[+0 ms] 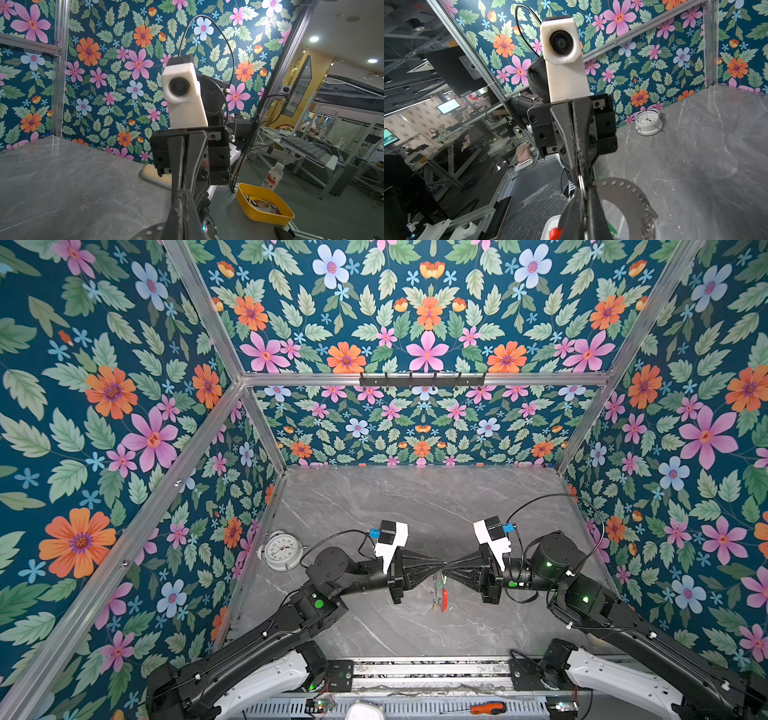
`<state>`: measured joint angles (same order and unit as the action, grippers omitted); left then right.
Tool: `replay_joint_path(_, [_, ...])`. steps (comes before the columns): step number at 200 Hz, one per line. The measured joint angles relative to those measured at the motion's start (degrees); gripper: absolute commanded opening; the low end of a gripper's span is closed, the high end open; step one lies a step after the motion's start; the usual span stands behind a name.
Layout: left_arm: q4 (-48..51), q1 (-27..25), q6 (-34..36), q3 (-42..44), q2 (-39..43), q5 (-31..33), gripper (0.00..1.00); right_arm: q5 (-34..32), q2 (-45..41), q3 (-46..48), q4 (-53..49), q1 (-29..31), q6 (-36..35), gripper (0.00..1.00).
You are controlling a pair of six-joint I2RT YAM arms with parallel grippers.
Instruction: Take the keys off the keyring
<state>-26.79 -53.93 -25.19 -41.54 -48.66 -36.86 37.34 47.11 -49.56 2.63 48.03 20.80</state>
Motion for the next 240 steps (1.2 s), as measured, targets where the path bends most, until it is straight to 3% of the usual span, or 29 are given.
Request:
replay_joint_path(15, [2.08,0.0,0.09,-0.72,1.11,0.46,0.37,-1.2,-0.7,-1.51,-4.46,-0.09,-0.28,0.0])
replay_joint_path(32, [5.35,0.13,0.66,-2.32,2.16,1.11,0.42,-3.26,-0.63,-4.22,-10.67,-0.11,-1.99,0.0])
replay_joint_path(78, [18.67,0.11,3.96,-9.2,0.42,1.07,0.41,-6.25,1.77,-12.11,-27.78,-0.09,-7.45,0.0])
replay_joint_path(124, [29.24,0.2,6.67,-14.4,-4.79,-1.97,0.42,-6.03,5.33,-17.94,-38.25,-0.09,-11.04,0.0])
replay_joint_path(195, [35.04,0.15,8.61,-16.79,-8.85,-6.84,0.32,-5.73,7.06,-20.02,-42.29,-0.09,-13.27,0.0])
replay_joint_path(240, [35.85,0.15,9.01,-17.55,-10.01,-8.22,0.19,-6.05,7.8,-20.35,-42.69,-0.04,-13.88,0.0])
